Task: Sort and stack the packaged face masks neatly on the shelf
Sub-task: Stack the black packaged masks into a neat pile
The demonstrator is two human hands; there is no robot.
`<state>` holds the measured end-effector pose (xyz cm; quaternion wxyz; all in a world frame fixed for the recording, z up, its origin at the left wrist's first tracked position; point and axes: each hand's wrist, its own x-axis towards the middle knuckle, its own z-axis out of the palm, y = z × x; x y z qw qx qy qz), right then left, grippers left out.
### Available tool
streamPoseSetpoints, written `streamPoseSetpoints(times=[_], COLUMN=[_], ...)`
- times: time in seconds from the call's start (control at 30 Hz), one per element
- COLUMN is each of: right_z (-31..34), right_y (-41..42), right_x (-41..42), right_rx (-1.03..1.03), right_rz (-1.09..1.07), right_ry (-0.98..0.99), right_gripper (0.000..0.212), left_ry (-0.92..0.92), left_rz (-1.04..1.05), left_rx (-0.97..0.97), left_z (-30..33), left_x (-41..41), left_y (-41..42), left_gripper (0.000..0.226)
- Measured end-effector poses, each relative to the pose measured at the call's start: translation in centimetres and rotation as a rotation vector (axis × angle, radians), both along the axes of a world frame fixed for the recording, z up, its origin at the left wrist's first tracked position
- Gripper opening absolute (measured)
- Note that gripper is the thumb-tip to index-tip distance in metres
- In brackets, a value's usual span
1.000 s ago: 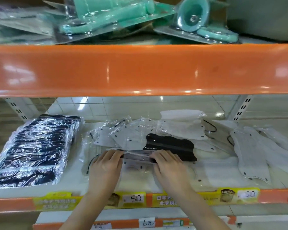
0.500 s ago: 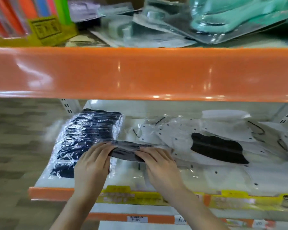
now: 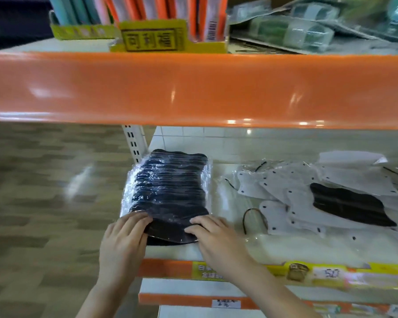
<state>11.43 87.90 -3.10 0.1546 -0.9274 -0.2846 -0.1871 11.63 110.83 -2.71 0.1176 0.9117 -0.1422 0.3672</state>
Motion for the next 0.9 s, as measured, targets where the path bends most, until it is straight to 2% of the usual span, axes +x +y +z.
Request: streamPoseSetpoints(times=[0.1,0.33,0.57,0.7,0.73,0.9], right_z=[-0.9,-0.7,-0.8,-1.4,-1.4,-1.3], right_y=[0.8,1.8,3.0,3.0,3.1,3.2], right_x=[0.3,0.4,0.5,0.5,0.4,0.1], right_rx=[0.011,-0.016,0.001,0.027,0.036,0.064], right_rz=[-0.016,-0.132,-0.247,-0.217,-0.213,-0.204], right_ry=[0.038,0.107,0.015,-0.079,-0.088,-0.068], right_gripper=[0.035,0.039,0.037,0.015,0.012,0.028], left_ry=[0.072,0.276,0.192,0.154,0.16,0.196], left_rz=[-0.093,-0.285,-0.19,-0.168,-0.166,-0.111], left_rx=[0.024,-0.018,0.029,0.083,0.088,0.022], left_z=[-0.6,-2.6,-2.0,-1.8,-1.7,-1.3], left_x=[0.2,1.8,2.2,1.9,1.8,1.4], left_y=[1.6,4.1,2.4,2.3,2.4,2.3], left_gripper=[0.031,0.029,0.017,0.008,0.012,0.04])
